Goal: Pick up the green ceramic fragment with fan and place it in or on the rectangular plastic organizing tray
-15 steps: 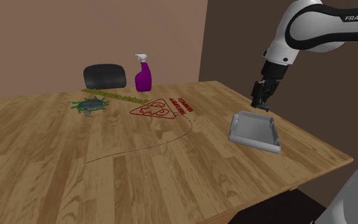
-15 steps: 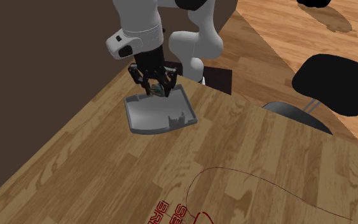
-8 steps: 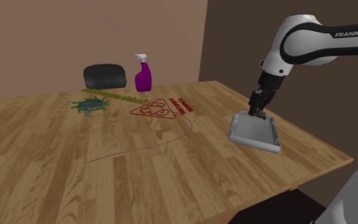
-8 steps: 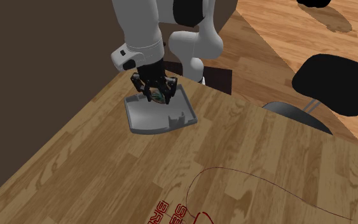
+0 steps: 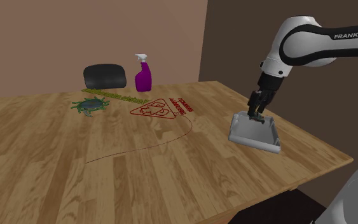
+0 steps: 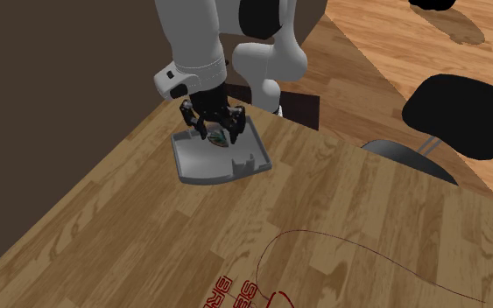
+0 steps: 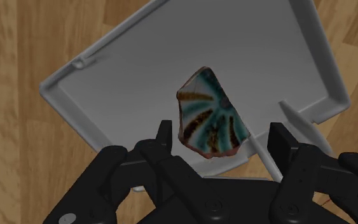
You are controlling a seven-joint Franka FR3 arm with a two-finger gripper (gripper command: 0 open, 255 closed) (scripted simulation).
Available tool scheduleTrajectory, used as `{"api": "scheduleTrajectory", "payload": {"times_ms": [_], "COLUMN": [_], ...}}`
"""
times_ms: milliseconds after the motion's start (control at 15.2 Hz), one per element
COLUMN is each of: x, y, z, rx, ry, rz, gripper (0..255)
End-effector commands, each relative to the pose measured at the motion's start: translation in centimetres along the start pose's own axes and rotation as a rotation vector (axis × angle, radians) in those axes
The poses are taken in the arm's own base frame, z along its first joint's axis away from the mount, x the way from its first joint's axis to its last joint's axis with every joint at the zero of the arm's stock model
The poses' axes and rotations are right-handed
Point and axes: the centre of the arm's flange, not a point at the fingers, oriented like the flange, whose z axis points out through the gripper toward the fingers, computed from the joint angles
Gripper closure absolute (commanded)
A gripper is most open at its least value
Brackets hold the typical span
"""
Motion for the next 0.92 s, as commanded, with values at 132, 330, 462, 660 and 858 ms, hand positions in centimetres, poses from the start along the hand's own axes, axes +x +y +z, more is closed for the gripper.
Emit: {"api": "scheduleTrajectory", "payload": {"times_ms": [132, 330, 462, 660, 858], "x": [0.0, 0.0, 0.0, 0.0, 0.0], "y": [0.0, 0.0, 0.0, 0.0, 0.0], "z": [0.0, -1.3, -4.0, -5.0, -5.0], "rx": [0.000, 0.000, 0.000, 0.000, 0.000], "ry": [0.000, 0.000, 0.000, 0.000, 0.000], "rz": [0.000, 0.000, 0.000, 0.000, 0.000], "gripper": [0, 0, 0, 0, 0]}}
